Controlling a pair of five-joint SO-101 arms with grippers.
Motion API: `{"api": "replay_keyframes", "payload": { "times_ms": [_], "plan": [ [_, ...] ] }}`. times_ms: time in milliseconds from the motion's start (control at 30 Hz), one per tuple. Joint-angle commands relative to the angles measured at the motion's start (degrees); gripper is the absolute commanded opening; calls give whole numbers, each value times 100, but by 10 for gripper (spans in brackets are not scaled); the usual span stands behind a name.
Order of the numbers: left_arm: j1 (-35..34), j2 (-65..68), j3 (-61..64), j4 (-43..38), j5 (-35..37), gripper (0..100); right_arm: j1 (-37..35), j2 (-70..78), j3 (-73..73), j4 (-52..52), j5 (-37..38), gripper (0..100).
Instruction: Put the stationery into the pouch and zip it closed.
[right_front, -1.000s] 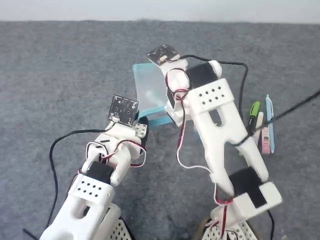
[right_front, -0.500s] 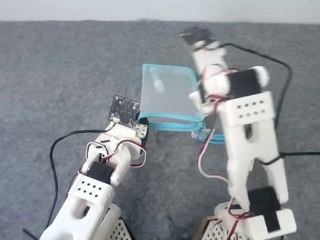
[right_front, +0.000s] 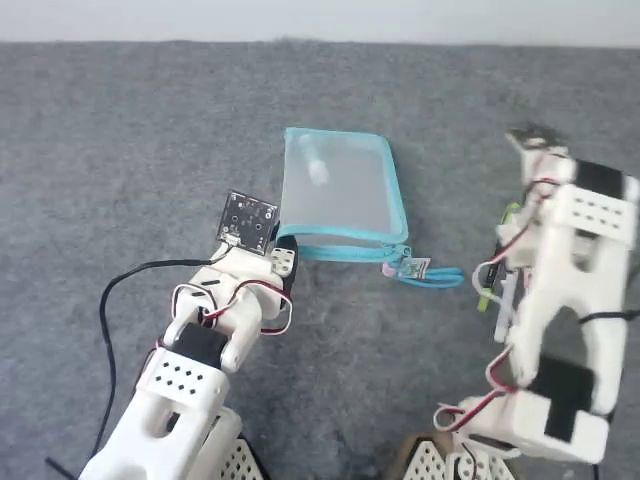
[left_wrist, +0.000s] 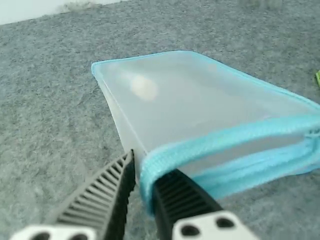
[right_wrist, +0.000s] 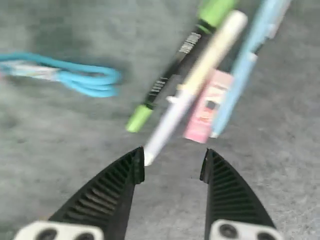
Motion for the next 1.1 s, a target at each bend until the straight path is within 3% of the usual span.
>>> {"api": "replay_keyframes", "payload": {
  "times_ms": [0,433,867,1067],
  "plan": [
    [44,-9,-119,-158,-35,12,497,215,-62,-382,448,188],
    [44,-9,-31,-167,-53,12,787,1490,-62,-1560,651,188],
    [44,-9,-22,-167,-229,12,1121,1824,-88,-1851,914,188],
    [44,-9,-22,-167,-229,12,1209,1736,-475,-1499,932,188]
  ]
}}
